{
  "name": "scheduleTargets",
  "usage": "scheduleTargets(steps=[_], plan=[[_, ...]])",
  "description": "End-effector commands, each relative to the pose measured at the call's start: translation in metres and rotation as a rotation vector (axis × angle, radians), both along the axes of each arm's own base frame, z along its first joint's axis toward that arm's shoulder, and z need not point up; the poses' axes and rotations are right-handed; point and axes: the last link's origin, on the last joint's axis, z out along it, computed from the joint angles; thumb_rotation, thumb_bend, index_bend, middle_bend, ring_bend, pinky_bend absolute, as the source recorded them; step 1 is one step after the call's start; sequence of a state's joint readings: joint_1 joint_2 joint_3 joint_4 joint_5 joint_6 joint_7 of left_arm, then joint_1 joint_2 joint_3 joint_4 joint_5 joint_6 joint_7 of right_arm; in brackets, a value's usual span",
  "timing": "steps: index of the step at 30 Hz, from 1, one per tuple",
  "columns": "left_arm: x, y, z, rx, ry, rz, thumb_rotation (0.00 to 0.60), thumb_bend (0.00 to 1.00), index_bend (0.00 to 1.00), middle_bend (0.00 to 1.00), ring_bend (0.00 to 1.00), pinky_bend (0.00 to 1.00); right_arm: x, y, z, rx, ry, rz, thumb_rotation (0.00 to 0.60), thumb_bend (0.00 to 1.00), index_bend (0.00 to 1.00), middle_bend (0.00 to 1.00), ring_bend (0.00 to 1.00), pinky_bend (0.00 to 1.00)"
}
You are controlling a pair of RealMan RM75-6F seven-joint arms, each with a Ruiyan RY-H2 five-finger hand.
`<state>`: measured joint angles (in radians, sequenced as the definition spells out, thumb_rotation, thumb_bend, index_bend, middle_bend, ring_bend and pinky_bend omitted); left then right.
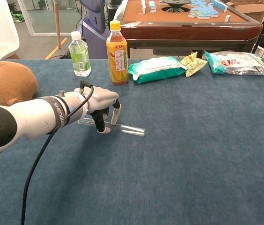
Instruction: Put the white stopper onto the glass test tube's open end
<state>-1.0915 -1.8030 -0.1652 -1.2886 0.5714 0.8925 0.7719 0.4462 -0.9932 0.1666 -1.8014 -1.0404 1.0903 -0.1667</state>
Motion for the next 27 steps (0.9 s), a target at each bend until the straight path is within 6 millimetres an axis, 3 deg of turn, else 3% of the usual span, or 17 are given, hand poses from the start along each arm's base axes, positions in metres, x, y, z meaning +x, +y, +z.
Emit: scheduleTargets(steps=[1,16,27], plan=[[-0.001,0.0,-0.001,0.001,-0.001,-0.002,0.6,0.29,0.49,0.91,1.0,1.0,0.0,0.0,0.0,0.0,0.0,-0.002,0.6,0.35,0.57,1.0,1.0,1.0],[-0.005,0.0,0.006,0.03,-0.128,0.019,0.6,0.29,0.6,0.94,1.0,1.0,0.002,0.003,0.001,-0.006,-0.004,0.006,0.6,0.35,0.57,1.0,1.0,1.0],[-0.006,-0.01,0.057,0.024,-0.423,0.097,0.6,0.29,0.63,0.94,1.0,1.0,0.032,0.008,-0.014,0.026,-0.073,0.13,0.6,0.35,0.58,1.0,1.0,1.0]])
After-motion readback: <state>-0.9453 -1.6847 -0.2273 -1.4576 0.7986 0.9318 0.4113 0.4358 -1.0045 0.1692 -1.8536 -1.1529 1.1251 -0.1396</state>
